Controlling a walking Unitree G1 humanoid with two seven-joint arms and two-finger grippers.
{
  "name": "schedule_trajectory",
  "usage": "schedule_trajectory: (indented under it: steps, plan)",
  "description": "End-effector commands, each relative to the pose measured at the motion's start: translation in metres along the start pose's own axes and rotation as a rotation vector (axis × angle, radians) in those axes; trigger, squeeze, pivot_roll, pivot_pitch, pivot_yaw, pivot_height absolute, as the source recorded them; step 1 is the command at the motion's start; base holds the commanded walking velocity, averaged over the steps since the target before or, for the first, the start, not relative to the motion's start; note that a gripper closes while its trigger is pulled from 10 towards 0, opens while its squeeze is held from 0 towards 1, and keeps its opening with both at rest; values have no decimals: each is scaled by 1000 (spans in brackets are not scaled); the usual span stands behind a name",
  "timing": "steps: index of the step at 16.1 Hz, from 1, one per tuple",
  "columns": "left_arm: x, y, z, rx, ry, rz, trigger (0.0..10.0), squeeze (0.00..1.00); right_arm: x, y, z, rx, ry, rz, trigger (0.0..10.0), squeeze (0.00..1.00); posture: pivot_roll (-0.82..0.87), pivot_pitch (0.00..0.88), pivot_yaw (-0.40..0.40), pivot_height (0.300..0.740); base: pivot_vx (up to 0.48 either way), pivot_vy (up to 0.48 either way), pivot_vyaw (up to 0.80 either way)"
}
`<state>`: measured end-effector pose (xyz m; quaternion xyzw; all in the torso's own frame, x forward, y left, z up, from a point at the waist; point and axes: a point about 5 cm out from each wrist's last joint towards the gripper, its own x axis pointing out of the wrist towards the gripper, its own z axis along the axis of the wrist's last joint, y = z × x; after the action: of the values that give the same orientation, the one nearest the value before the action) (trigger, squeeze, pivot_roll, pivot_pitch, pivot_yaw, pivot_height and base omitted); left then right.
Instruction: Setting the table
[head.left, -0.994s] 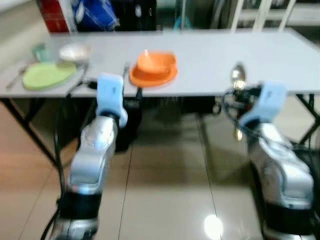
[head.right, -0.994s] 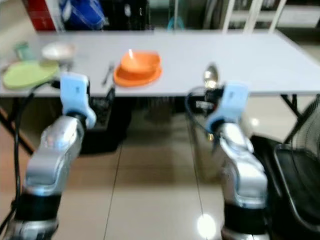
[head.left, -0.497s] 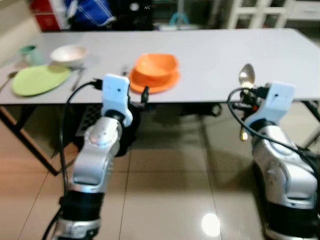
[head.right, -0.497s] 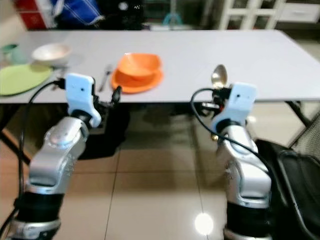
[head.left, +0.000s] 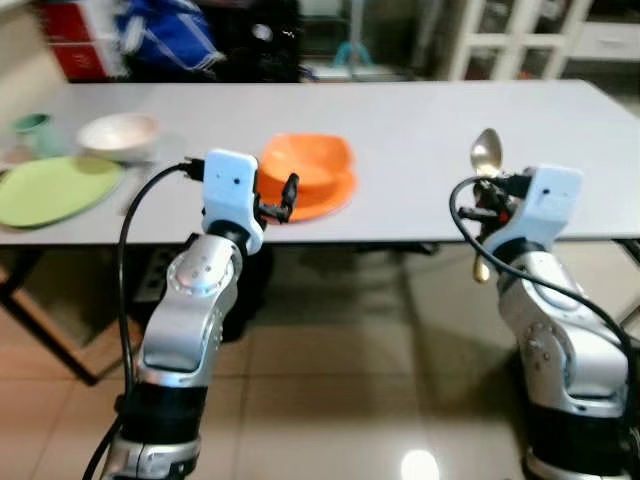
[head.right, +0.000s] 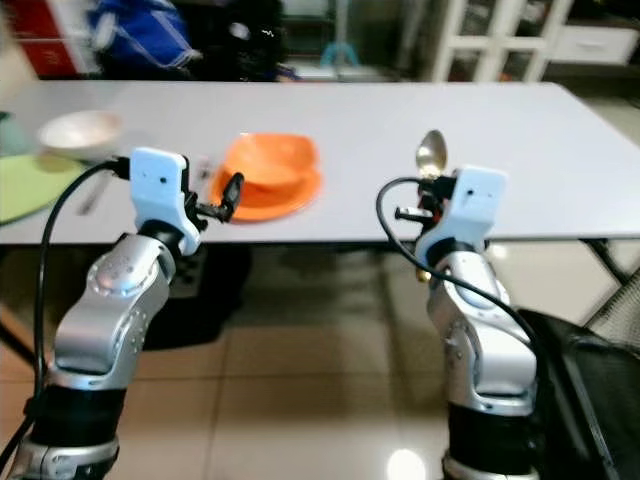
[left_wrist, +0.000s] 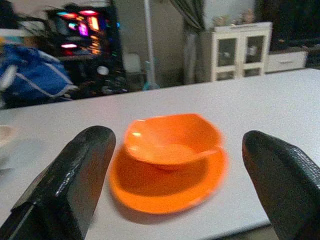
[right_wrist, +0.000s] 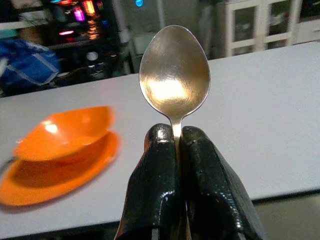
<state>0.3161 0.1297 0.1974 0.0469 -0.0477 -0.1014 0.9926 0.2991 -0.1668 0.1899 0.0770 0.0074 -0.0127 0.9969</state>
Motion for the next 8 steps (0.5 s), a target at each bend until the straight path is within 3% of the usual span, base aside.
schedule_trajectory:
  steps: [1,8]
  plan:
    - [-1,5,3,4,-11,12,10000,0,1,6,5,-4,-19,22,10000,0,-44,0,15,740,435,0,0]
    - [-1,4,3,3,-9,-1,10000,0,1,5,3,-1,-12,12,10000,0,-45,0,21,740,436,0,0]
